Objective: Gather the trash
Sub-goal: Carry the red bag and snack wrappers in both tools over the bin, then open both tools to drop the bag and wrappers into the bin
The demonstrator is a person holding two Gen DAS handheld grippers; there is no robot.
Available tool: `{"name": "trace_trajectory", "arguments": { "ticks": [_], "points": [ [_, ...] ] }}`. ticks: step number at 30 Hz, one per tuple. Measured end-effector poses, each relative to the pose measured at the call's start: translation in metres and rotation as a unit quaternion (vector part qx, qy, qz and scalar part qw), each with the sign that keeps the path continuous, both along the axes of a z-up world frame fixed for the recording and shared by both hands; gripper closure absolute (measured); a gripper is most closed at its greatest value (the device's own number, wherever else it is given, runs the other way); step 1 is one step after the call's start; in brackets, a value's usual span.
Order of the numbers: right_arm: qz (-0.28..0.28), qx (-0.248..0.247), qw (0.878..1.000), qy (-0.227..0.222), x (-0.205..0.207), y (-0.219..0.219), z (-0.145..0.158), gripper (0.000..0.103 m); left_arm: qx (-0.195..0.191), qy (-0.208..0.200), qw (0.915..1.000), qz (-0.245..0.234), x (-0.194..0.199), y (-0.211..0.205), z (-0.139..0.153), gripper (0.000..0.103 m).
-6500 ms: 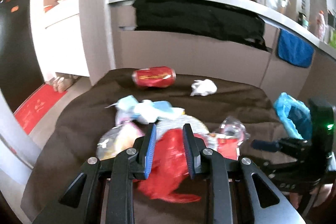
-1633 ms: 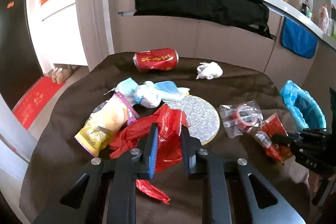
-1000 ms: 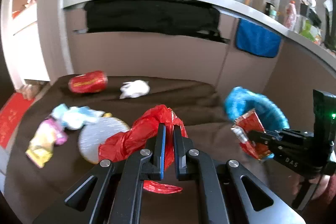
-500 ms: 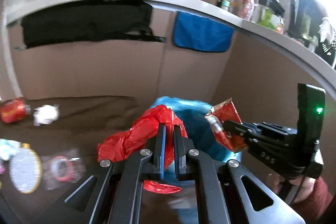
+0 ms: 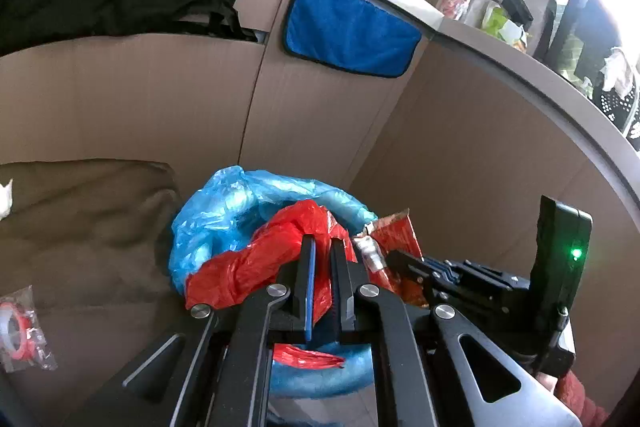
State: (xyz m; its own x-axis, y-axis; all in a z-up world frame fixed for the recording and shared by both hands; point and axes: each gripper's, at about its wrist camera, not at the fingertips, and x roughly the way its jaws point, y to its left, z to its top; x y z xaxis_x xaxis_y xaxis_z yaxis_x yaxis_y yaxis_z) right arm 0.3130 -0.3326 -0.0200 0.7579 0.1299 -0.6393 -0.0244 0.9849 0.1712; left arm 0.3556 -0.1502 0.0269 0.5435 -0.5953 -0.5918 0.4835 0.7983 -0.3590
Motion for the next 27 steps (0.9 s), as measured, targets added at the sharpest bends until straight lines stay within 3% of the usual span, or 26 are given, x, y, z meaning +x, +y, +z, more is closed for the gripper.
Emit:
{"name": "trace_trajectory", "arguments": {
  "ticks": [4, 13, 24, 27],
  "points": [
    [-0.004, 0.010, 1.000, 0.010, 0.007, -0.005, -0.009, 0.098, -0.002, 0.008, 1.0000, 0.006, 0.015, -0.004, -0.014, 0.096],
    [0.002, 0.009, 0.999, 0.045, 0.023, -0.004, -0.029, 0.097, 0.044, 0.032, 0.9985, 0.001, 0.029, -0.012, -0.052, 0.093],
    [-0.003, 0.003, 0.998, 0.063, 0.021, -0.009, -0.041, 0.093, 0.054, 0.066, 0.9963, -0.014, 0.042, -0.021, -0.064, 0.093],
    [0.006, 0.016, 0.998, 0.062, 0.021, -0.009, -0.041, 0.085, 0.045, 0.073, 0.9962, -0.016, 0.042, -0.022, -0.063, 0.088]
  ]
}}
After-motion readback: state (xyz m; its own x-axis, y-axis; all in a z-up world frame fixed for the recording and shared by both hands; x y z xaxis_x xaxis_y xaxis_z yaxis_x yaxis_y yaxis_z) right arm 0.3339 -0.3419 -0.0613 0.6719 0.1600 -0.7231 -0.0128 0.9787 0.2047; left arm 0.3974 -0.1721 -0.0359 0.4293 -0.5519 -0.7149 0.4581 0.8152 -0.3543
